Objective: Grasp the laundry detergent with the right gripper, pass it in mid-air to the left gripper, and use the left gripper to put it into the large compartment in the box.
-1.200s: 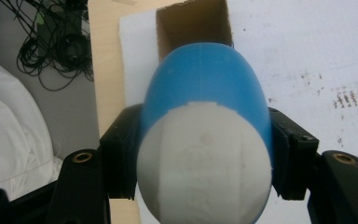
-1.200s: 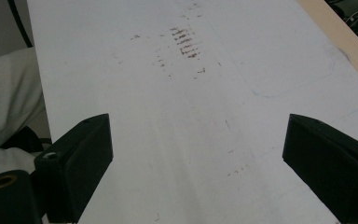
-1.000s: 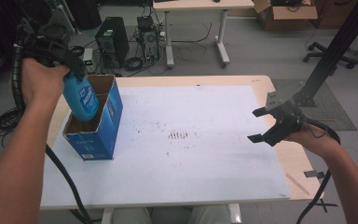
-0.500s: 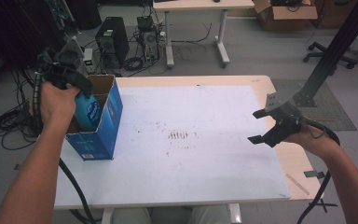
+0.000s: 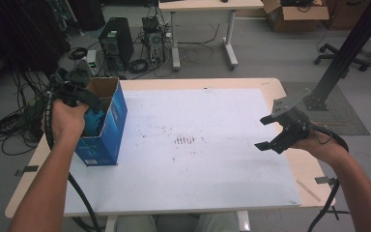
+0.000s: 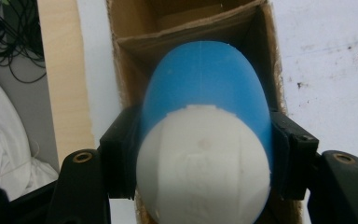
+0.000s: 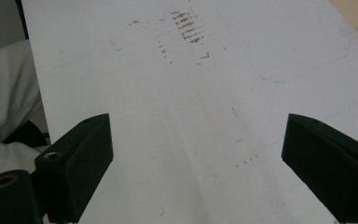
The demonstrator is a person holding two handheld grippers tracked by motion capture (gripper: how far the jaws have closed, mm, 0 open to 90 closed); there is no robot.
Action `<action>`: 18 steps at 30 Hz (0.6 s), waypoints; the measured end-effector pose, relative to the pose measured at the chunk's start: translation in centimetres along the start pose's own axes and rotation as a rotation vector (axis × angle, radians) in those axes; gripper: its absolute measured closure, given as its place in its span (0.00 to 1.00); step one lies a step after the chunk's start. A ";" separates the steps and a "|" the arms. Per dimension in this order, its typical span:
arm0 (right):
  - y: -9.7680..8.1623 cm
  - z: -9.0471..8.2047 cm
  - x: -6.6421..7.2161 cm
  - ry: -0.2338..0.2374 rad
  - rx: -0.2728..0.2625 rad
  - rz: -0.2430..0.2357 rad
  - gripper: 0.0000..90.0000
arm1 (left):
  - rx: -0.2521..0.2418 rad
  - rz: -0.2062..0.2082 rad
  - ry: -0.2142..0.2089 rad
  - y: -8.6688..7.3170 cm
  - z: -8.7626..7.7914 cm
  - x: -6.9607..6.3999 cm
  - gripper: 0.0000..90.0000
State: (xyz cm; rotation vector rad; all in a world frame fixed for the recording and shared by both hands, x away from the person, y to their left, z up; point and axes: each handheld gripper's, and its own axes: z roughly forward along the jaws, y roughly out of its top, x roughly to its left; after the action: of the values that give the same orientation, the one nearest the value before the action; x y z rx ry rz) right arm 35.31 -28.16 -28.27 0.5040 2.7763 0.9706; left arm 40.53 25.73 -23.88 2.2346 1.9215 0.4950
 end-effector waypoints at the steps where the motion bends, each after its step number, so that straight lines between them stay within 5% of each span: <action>1: -0.1 0.0 0.0 0.000 0.001 0.000 0.10 | 0.001 -0.001 -0.001 0.0 0.2 0.0 0.42; 18: -0.7 0.3 -0.2 -0.003 0.007 0.020 0.09 | 0.047 0.012 -0.013 -0.8 3.6 -0.4 0.42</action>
State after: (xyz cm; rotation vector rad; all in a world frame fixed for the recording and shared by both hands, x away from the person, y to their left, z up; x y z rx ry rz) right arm 35.35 -28.59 -28.91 0.5349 2.7779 0.9634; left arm 41.01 25.83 -27.50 2.2733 1.9341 0.4407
